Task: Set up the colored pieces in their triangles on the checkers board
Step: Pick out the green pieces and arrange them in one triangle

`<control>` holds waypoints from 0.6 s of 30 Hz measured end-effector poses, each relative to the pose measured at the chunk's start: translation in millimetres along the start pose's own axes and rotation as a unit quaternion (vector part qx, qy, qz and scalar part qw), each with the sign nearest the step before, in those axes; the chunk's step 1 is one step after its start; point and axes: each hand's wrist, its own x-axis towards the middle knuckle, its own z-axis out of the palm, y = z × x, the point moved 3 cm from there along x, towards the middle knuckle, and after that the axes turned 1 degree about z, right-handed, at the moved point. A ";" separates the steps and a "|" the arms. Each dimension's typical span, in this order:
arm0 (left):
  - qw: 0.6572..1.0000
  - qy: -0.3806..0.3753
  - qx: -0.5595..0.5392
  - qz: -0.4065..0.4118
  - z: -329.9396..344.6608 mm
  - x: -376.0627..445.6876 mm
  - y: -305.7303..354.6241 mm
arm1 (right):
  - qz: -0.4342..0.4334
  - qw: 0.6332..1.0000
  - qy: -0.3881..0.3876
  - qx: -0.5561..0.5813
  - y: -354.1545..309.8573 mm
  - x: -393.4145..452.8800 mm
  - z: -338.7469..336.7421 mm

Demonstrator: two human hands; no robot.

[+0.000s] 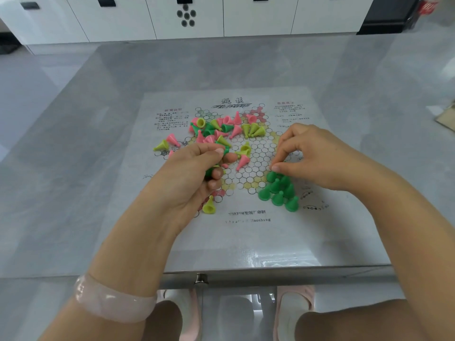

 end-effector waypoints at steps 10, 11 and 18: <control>1.000 -0.009 0.000 0.000 1.1 0.4 -0.2 | -0.008 1.000 -0.013 -0.018 2.1 -2.1 -1.0; 1.000 -0.010 -0.002 0.000 1.2 0.6 0.1 | -0.008 1.000 -0.013 -0.017 1.8 -3.0 -2.3; 0.997 -0.065 0.032 0.000 10.2 -3.7 -2.6 | -0.041 0.986 0.094 0.128 -24.4 -6.5 -12.6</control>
